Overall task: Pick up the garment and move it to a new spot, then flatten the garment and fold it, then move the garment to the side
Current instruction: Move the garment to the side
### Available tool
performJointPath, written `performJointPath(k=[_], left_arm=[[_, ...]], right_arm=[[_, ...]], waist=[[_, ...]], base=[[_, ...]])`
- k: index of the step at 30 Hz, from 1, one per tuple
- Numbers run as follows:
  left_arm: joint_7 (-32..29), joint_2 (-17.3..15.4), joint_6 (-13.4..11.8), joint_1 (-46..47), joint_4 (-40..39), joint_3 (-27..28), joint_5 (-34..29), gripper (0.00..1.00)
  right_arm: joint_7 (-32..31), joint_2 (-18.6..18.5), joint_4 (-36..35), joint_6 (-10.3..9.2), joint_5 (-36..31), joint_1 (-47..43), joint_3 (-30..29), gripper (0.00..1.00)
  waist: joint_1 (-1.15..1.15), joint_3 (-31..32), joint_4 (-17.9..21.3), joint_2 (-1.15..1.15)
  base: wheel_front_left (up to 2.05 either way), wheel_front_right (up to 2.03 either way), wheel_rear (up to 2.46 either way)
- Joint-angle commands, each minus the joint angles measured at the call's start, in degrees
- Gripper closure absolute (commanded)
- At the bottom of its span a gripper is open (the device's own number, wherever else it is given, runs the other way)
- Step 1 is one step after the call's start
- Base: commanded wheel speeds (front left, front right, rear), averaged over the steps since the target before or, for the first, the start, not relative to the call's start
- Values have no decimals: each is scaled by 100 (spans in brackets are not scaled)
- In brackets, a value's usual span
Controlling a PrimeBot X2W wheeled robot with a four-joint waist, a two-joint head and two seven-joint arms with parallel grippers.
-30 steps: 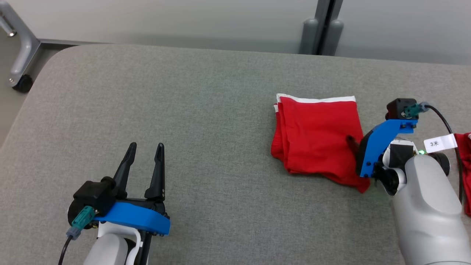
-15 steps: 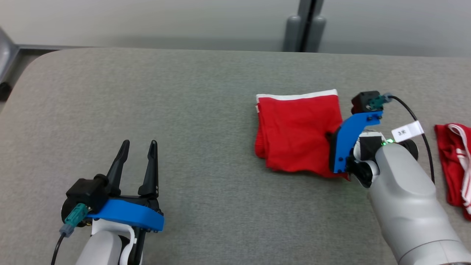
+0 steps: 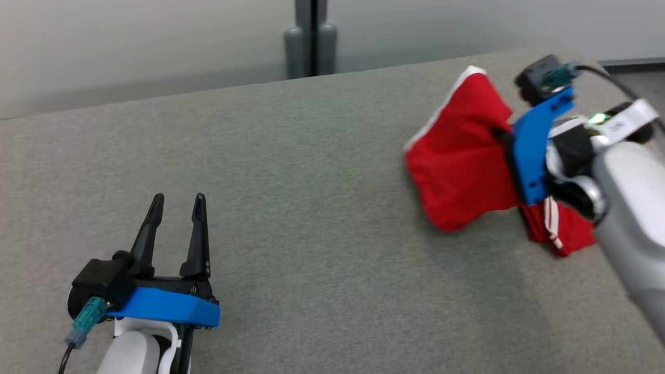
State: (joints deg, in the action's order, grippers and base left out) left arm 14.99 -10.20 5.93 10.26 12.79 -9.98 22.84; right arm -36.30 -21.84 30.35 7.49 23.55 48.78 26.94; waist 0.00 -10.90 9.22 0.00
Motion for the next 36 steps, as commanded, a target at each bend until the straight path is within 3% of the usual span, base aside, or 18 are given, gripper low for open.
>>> performJointPath(k=[1, 6, 13, 16, 23, 24, 25, 26, 32, 36], left_arm=[[23, -6, 2, 20, -29, 3, -32, 0], [-8, -72, 44, 253, -117, -125, -88, 0], [-179, -215, 70, 599, -287, -279, -150, 0], [-278, -320, 79, 711, -386, -305, -173, 0], [-461, -520, 39, 787, -632, -289, -211, 0], [-468, -532, 31, 776, -660, -284, -208, 0], [-474, -538, 30, 759, -680, -284, -202, 0], [-474, -543, 22, 737, -689, -286, -202, 0], [-396, -460, -12, 614, -576, -337, -133, 0], [-279, -311, -16, 458, -362, -365, -17, 0]], right_arm=[[-27, -162, -63, -1, 94, -123, -22, 100], [14, -992, -261, 3, 578, -343, -116, 100], [730, -1563, 281, 1, 423, -540, -255, 100], [1012, -1619, 802, 2, 229, -564, -479, 100], [1785, -1245, 1816, 1, -115, -504, -1351, 100], [1896, -1194, 1955, 1, -205, -487, -1457, 90], [2000, -1126, 2092, 1, -285, -469, -1565, 54], [2107, -1057, 2232, 1, -324, -450, -1709, 0], [2727, -702, 2615, 2, -657, -433, -2240, 0], [3083, -531, 2448, 2, -797, -644, -2358, 0]], waist=[[0, 26, 97, 0], [0, -244, 236, 0], [0, -717, 184, 0], [0, -920, 122, 0], [0, -1256, 83, 0], [0, -1265, 79, 0], [0, -1262, 76, 0], [0, -1244, 71, 0], [0, -916, 31, 0], [0, -524, -25, 0]], base=[[0, 0, 0], [0, 0, 0], [0, 0, 0], [0, 0, 0], [0, 0, 0], [0, 0, 0], [0, 0, 0], [0, 0, 0], [0, 0, 0], [0, 0, 0]])
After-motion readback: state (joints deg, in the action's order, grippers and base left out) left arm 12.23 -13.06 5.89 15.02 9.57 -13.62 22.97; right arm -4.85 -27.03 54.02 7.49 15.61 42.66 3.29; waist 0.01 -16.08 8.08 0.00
